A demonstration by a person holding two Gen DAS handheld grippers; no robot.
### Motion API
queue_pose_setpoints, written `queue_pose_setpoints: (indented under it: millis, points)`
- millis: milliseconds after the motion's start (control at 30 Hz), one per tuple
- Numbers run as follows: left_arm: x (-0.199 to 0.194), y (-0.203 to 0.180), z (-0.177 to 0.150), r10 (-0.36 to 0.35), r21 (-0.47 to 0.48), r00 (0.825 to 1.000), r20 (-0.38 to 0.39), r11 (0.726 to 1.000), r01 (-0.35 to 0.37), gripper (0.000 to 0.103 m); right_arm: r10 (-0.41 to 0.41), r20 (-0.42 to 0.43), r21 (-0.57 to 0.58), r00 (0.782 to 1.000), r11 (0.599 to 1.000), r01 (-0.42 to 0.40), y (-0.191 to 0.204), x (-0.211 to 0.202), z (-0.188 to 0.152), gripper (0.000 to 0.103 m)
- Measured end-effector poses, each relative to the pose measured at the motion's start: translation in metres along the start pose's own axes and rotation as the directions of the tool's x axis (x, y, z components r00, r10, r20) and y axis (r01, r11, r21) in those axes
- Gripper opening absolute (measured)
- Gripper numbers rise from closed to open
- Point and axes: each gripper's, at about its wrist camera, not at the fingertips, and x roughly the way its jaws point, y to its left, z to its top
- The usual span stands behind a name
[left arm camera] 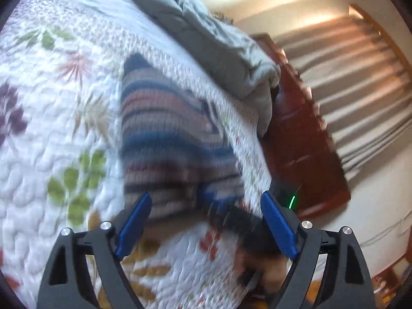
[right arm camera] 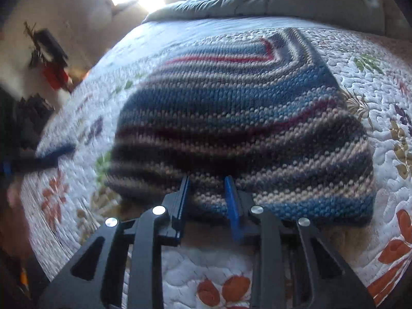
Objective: Fold small clothes
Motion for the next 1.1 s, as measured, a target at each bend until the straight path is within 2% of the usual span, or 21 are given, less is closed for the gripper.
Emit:
queue_pose_setpoints:
  millis: [33, 100, 133, 200, 233, 300, 367, 467, 500, 533, 567, 633, 700, 767, 867, 900, 933, 1000, 1100]
  points:
    - [0.006, -0.001, 0.012, -0.002, 0.011, 1.000, -0.004, 1.000, 0.002, 0.087, 0.008, -0.006, -0.013, 1.000, 1.000, -0.009, -0.001, -0.003, 0.000, 0.028]
    - [0.020, -0.001, 0.028, 0.012, 0.027, 1.000, -0.012, 1.000, -0.011, 0.087, 0.116, -0.003, 0.015, 0.993, 0.993, -0.116, -0.011, -0.025, 0.009, 0.027]
    - [0.029, 0.000, 0.034, 0.017, 0.029, 0.999, -0.029, 0.999, -0.016, 0.087, 0.165, 0.021, 0.054, 0.986, 0.985, -0.166, -0.023, -0.039, 0.015, 0.033]
    - [0.043, 0.002, 0.042, 0.035, 0.034, 0.998, -0.053, 0.999, -0.033, 0.087, 0.129, 0.078, 0.143, 0.989, 0.980, -0.139, -0.059, -0.067, 0.037, 0.042]
    - [0.050, 0.005, 0.046, 0.036, 0.033, 0.997, -0.067, 0.999, -0.033, 0.087, 0.126, 0.083, 0.189, 0.989, 0.972, -0.140, -0.076, -0.071, 0.047, 0.042]
    - [0.064, 0.006, 0.049, 0.041, 0.028, 0.995, -0.096, 0.999, -0.038, 0.087, 0.148, 0.078, 0.296, 0.986, 0.941, -0.165, -0.116, -0.069, 0.069, 0.042]
    - [0.070, 0.007, 0.048, 0.056, 0.040, 0.993, -0.104, 0.998, -0.052, 0.088, 0.172, 0.047, 0.332, 0.984, 0.926, -0.178, -0.133, -0.055, 0.084, 0.042]
    - [0.072, 0.002, 0.048, 0.068, 0.060, 0.991, -0.114, 0.996, -0.061, 0.089, 0.217, -0.022, 0.340, 0.976, 0.920, -0.197, -0.129, -0.030, 0.089, 0.042]
    - [0.073, 0.002, 0.048, 0.069, 0.064, 0.991, -0.117, 0.996, -0.062, 0.089, 0.217, -0.038, 0.336, 0.975, 0.922, -0.192, -0.124, -0.024, 0.088, 0.036]
    - [0.073, 0.002, 0.048, 0.072, 0.069, 0.990, -0.119, 0.996, -0.064, 0.090, 0.215, -0.050, 0.332, 0.975, 0.925, -0.187, -0.121, -0.021, 0.085, 0.016]
    - [0.074, 0.001, 0.048, 0.078, 0.079, 0.989, -0.123, 0.994, -0.068, 0.090, 0.188, -0.054, 0.318, 0.981, 0.934, -0.161, -0.122, -0.022, 0.082, 0.017]
    - [0.073, -0.009, 0.048, 0.097, 0.118, 0.988, -0.118, 0.990, -0.084, 0.089, 0.189, -0.035, 0.322, 0.981, 0.932, -0.168, -0.124, -0.031, 0.076, 0.013]
    - [0.068, -0.024, 0.050, 0.077, 0.177, 0.993, -0.092, 0.982, -0.060, 0.089, 0.192, 0.012, 0.347, 0.981, 0.920, -0.184, -0.138, -0.046, 0.070, 0.012]
    - [0.072, -0.035, 0.048, 0.089, 0.210, 0.991, -0.099, 0.976, -0.066, 0.090, 0.182, 0.003, 0.373, 0.983, 0.912, -0.170, -0.156, -0.036, 0.063, 0.012]
    - [0.091, -0.025, 0.045, 0.165, 0.202, 0.975, -0.148, 0.970, -0.134, 0.089, 0.230, -0.017, 0.345, 0.973, 0.915, -0.210, -0.151, -0.029, 0.060, 0.025]
    - [0.092, -0.023, 0.045, 0.172, 0.208, 0.974, -0.147, 0.968, -0.139, 0.089, 0.231, -0.010, 0.346, 0.973, 0.914, -0.214, -0.151, -0.034, 0.064, 0.042]
    - [0.092, -0.022, 0.045, 0.169, 0.211, 0.975, -0.147, 0.968, -0.136, 0.090, 0.225, 0.015, 0.351, 0.974, 0.911, -0.216, -0.152, -0.042, 0.070, 0.055]
    - [0.091, -0.019, 0.046, 0.149, 0.197, 0.976, -0.156, 0.973, -0.117, 0.090, 0.154, 0.067, 0.333, 0.986, 0.928, -0.167, -0.154, -0.054, 0.089, 0.057]
    - [0.090, -0.017, 0.046, 0.146, 0.190, 0.977, -0.157, 0.975, -0.115, 0.091, 0.159, 0.063, 0.339, 0.985, 0.925, -0.171, -0.154, -0.039, 0.123, 0.058]
